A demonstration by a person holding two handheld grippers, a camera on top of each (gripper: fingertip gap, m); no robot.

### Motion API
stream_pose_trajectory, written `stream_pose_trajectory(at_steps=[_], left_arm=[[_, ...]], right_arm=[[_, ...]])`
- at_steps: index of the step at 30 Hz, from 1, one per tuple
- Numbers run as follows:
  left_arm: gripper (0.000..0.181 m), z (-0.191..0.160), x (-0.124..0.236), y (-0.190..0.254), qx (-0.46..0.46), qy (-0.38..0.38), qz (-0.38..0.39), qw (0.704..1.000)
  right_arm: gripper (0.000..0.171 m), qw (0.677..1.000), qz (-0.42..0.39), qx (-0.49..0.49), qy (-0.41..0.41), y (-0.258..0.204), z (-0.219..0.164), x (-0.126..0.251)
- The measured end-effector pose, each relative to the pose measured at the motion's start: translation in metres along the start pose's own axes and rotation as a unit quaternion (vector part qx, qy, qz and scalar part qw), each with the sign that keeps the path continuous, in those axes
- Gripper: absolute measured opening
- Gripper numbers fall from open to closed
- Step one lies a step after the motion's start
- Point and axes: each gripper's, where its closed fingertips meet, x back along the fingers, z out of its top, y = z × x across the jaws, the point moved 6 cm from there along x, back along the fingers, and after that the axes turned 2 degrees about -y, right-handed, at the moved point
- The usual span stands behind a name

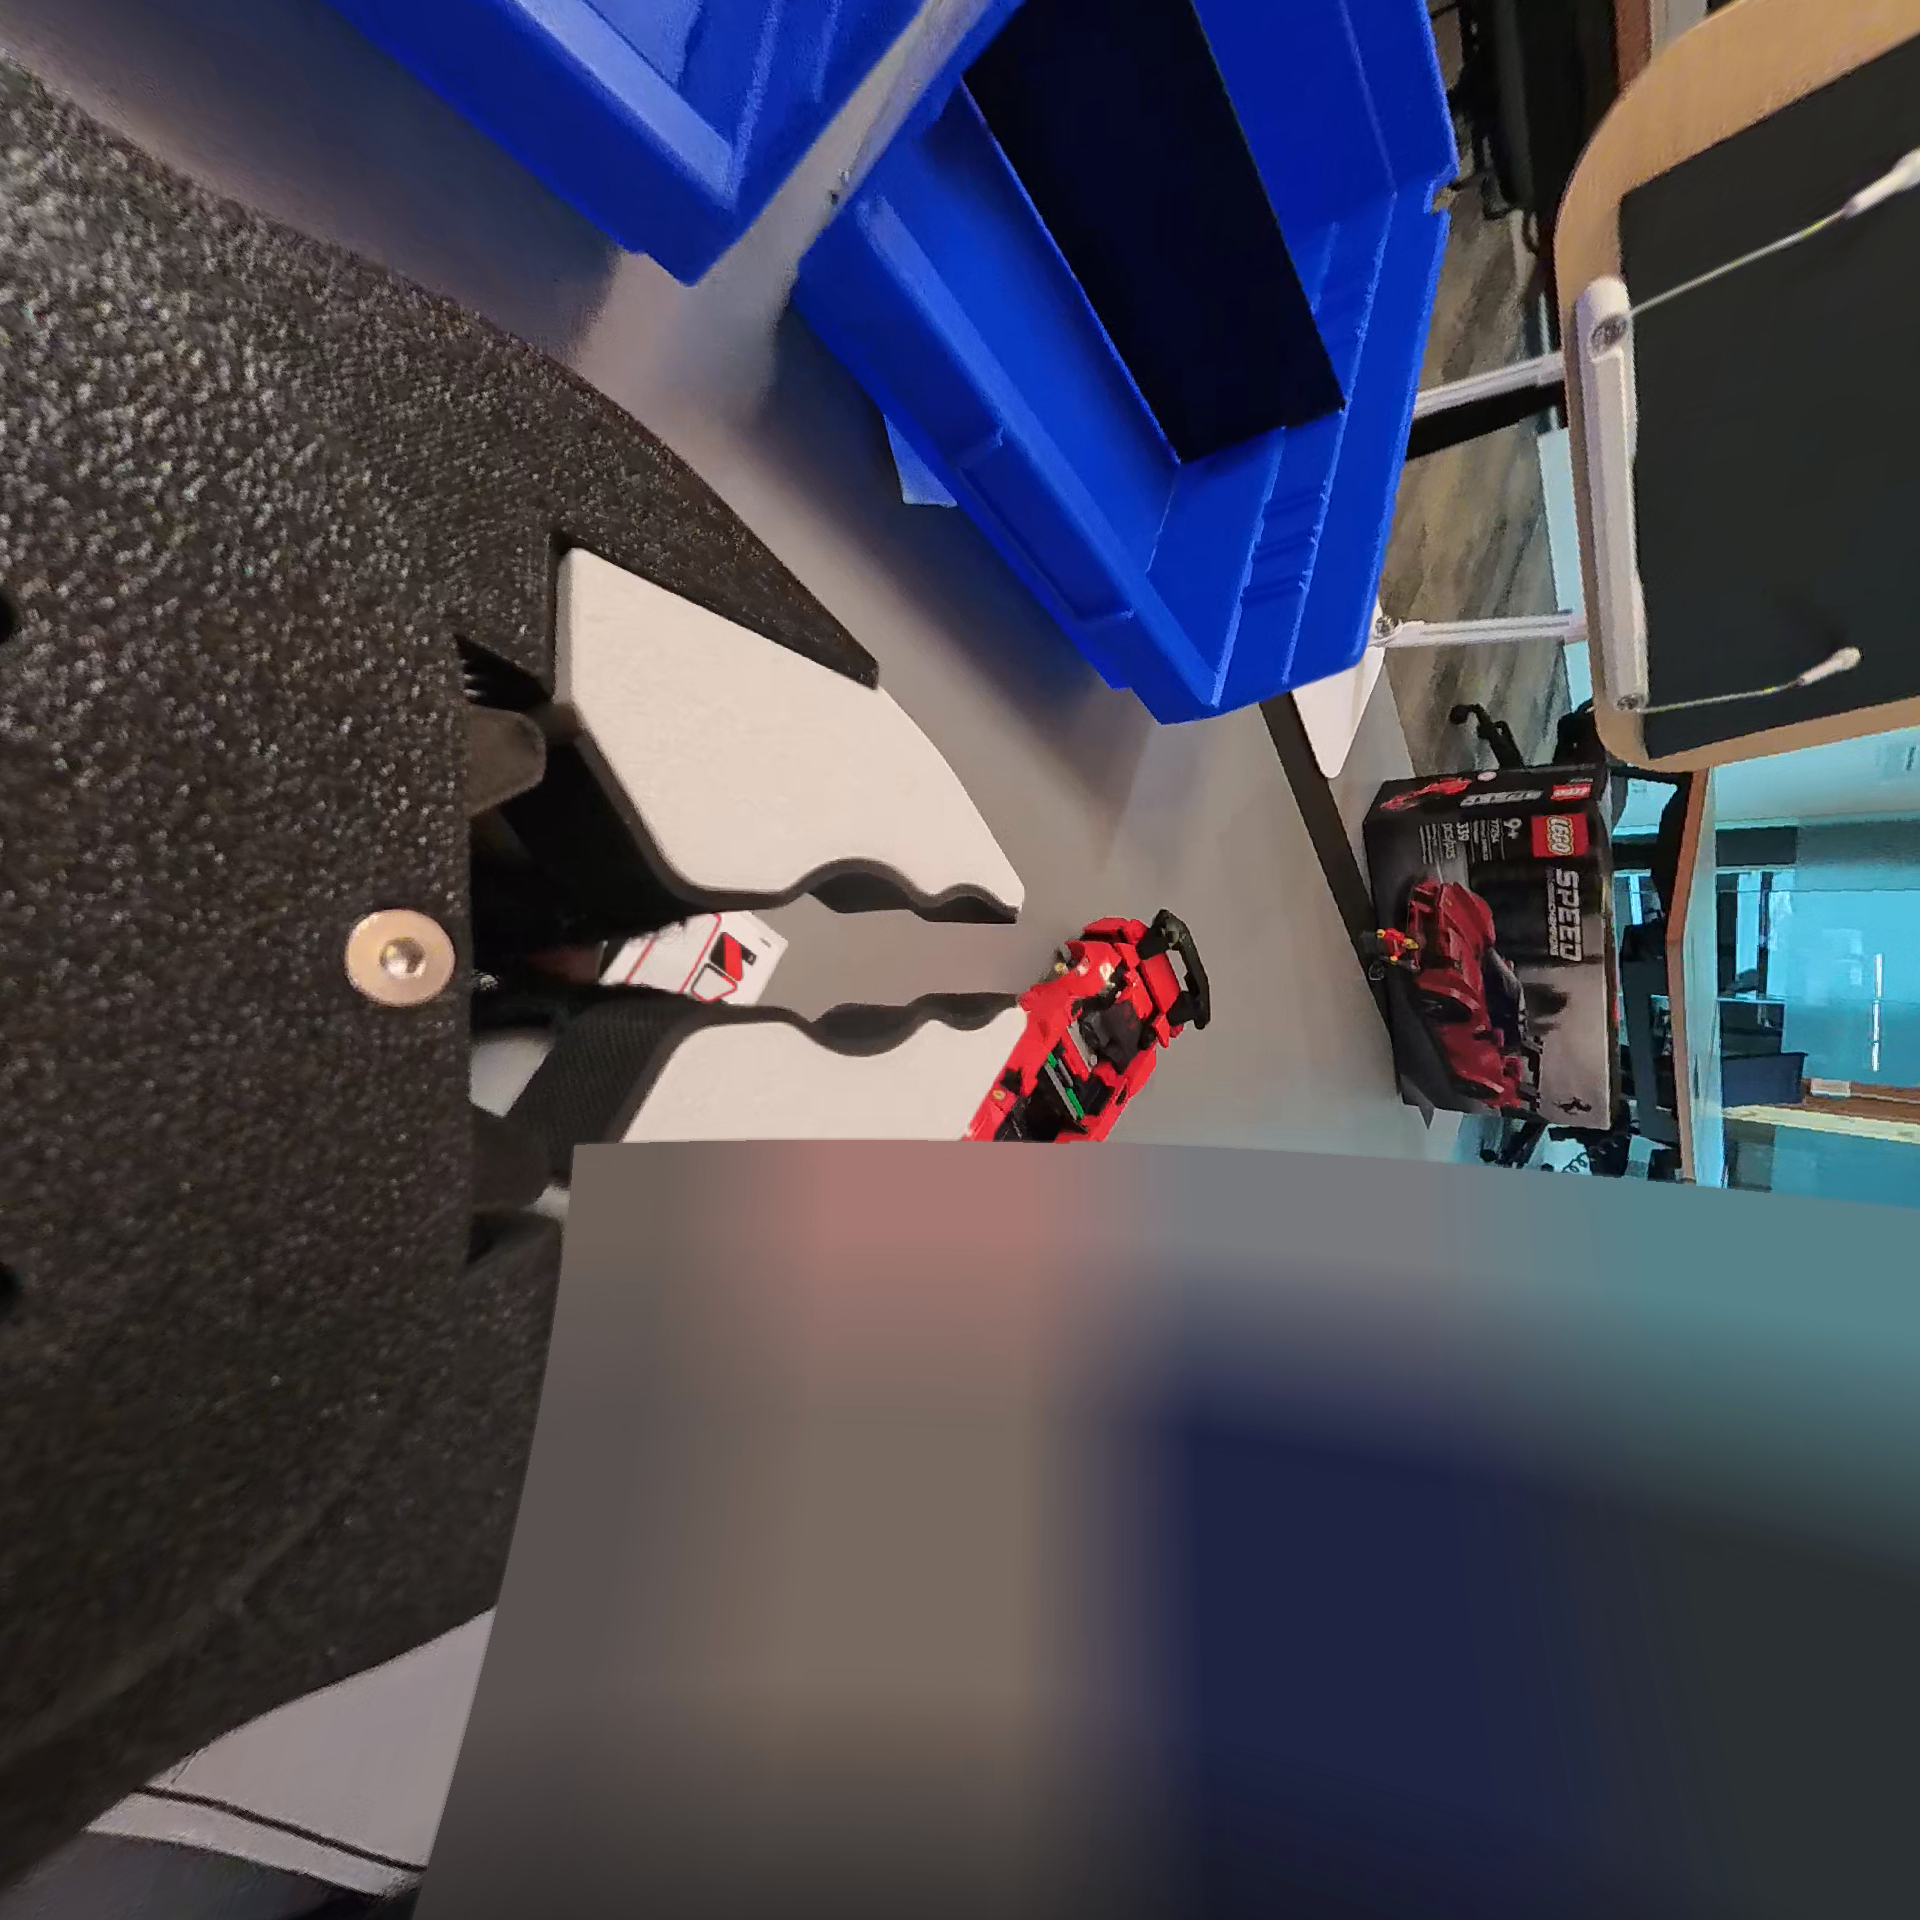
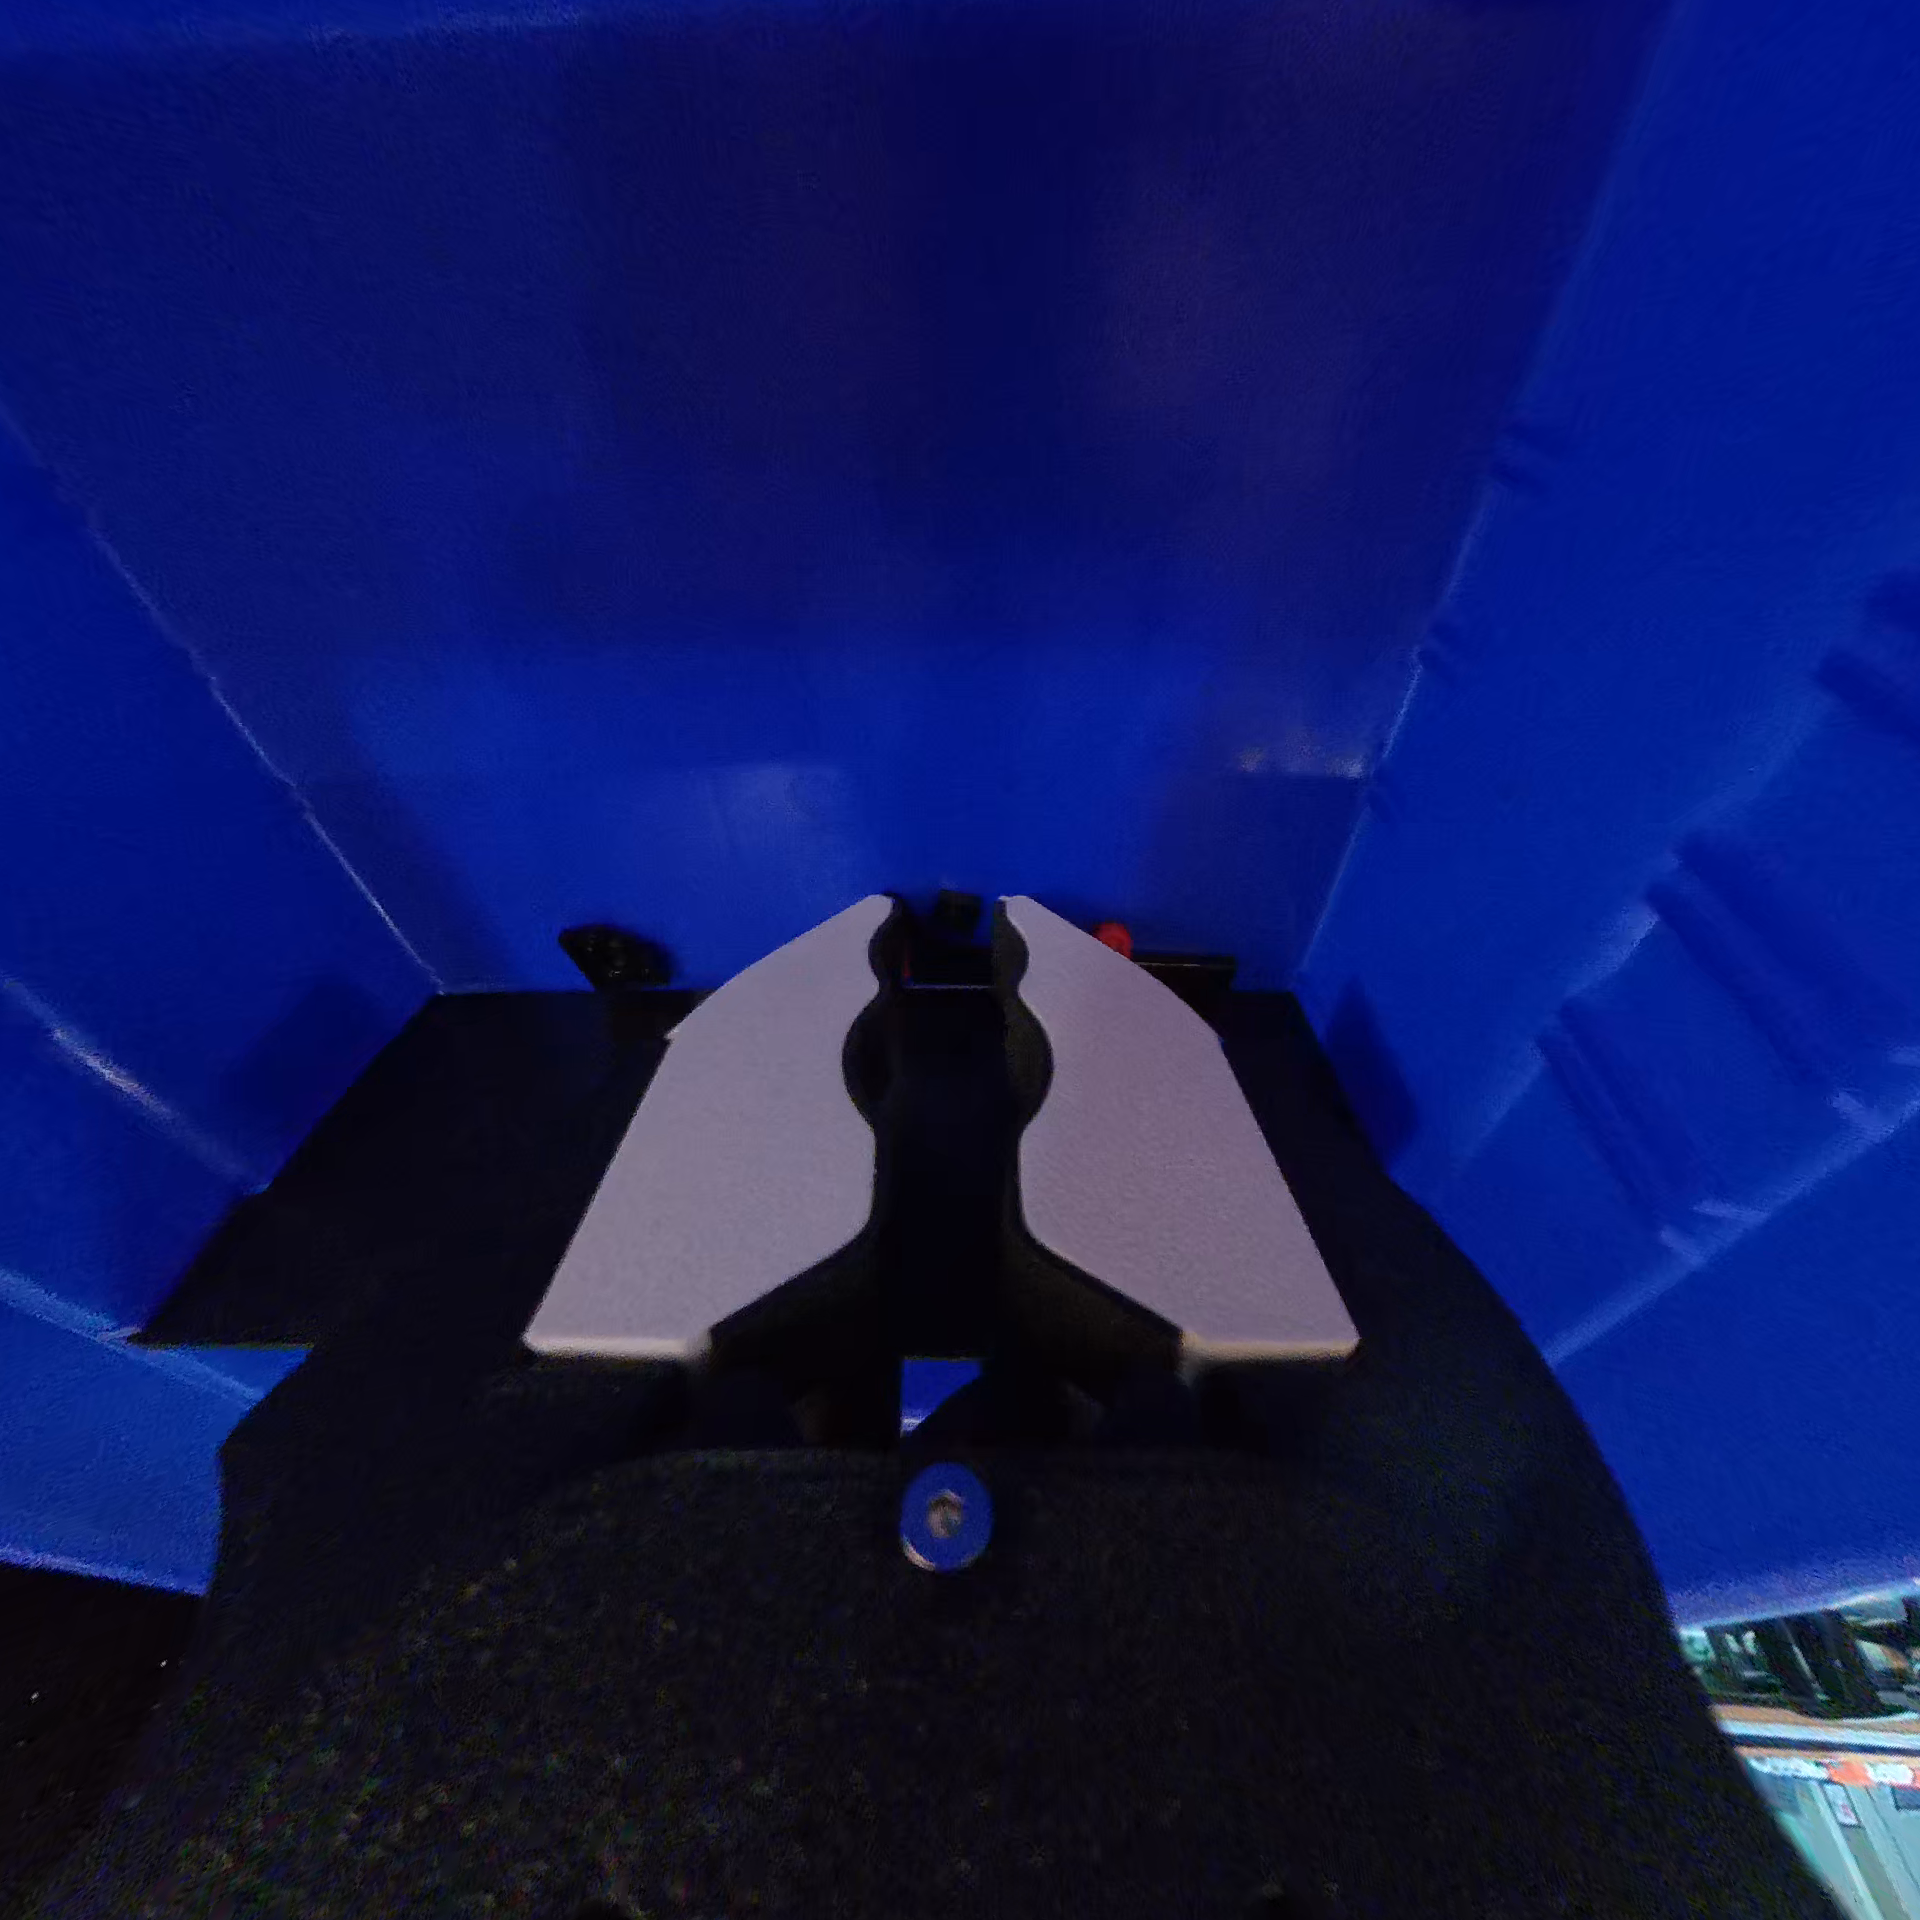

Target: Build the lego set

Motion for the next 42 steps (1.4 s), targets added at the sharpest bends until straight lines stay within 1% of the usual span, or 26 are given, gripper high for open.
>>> stream_pose_trajectory(at_steps=[5,9,14,21,24,26,28,29,31,33,34,35,36,38,40,42], left_arm=[[0.012,-0.004,0.013,-0.003,0.010,0.016,0.008,1.000],[0.013,-0.007,0.017,-0.003,0.011,0.013,0.014,1.000],[0.013,-0.003,0.017,-0.002,0.003,0.015,0.017,1.000],[0.013,0.008,0.015,0.009,-0.019,0.021,0.013,1.000],[0.013,0.015,0.015,0.017,-0.032,0.026,0.005,0.999],[0.012,0.019,0.015,0.025,-0.038,0.027,-0.007,0.999],[0.012,0.021,0.012,0.037,-0.040,0.031,-0.034,0.998],[0.012,0.021,0.009,0.045,-0.039,0.031,-0.053,0.997],[0.014,0.020,0.002,0.065,-0.031,0.026,-0.099,0.994],[0.014,0.019,-0.005,0.088,-0.026,0.025,-0.146,0.989],[0.015,0.018,-0.009,0.099,-0.023,0.024,-0.166,0.986],[0.015,0.015,-0.012,0.110,-0.025,0.016,-0.181,0.983],[0.016,0.012,-0.015,0.117,-0.034,0.007,-0.188,0.981],[0.017,0.003,-0.017,0.127,-0.063,-0.012,-0.189,0.980],[0.017,-0.004,-0.012,0.131,-0.081,-0.018,-0.189,0.978],[0.017,-0.006,-0.003,0.128,-0.078,-0.008,-0.181,0.980]], right_arm=[[0.015,1.000,0.001,-0.011,-0.013,0.004,0.000,-0.002],[0.014,1.000,-0.002,-0.011,-0.017,0.005,0.001,-0.003],[0.008,1.000,0.002,-0.004,-0.015,0.005,0.000,-0.004],[0.007,0.999,0.019,0.026,-0.008,0.007,0.001,-0.004],[0.006,0.998,0.031,0.035,0.035,0.005,0.004,0.008],[0.006,0.995,0.022,0.052,0.084,-0.001,0.005,0.030],[0.006,0.983,0.037,0.093,0.156,-0.024,0.006,0.059],[0.000,0.970,0.050,0.132,0.198,-0.042,0.005,0.076],[0.000,0.930,0.085,0.219,0.284,-0.088,0.000,0.107],[0.000,0.893,0.102,0.281,0.337,-0.133,-0.007,0.125],[0.000,0.880,0.096,0.309,0.348,-0.152,-0.009,0.128],[0.000,0.873,0.074,0.327,0.354,-0.165,-0.008,0.126],[0.000,0.874,0.040,0.335,0.349,-0.172,-0.005,0.122],[0.000,0.878,-0.005,0.341,0.337,-0.174,-0.004,0.116],[0.000,0.876,-0.005,0.328,0.354,-0.168,-0.011,0.121],[0.003,0.875,0.006,0.313,0.370,-0.158,-0.024,0.129]])
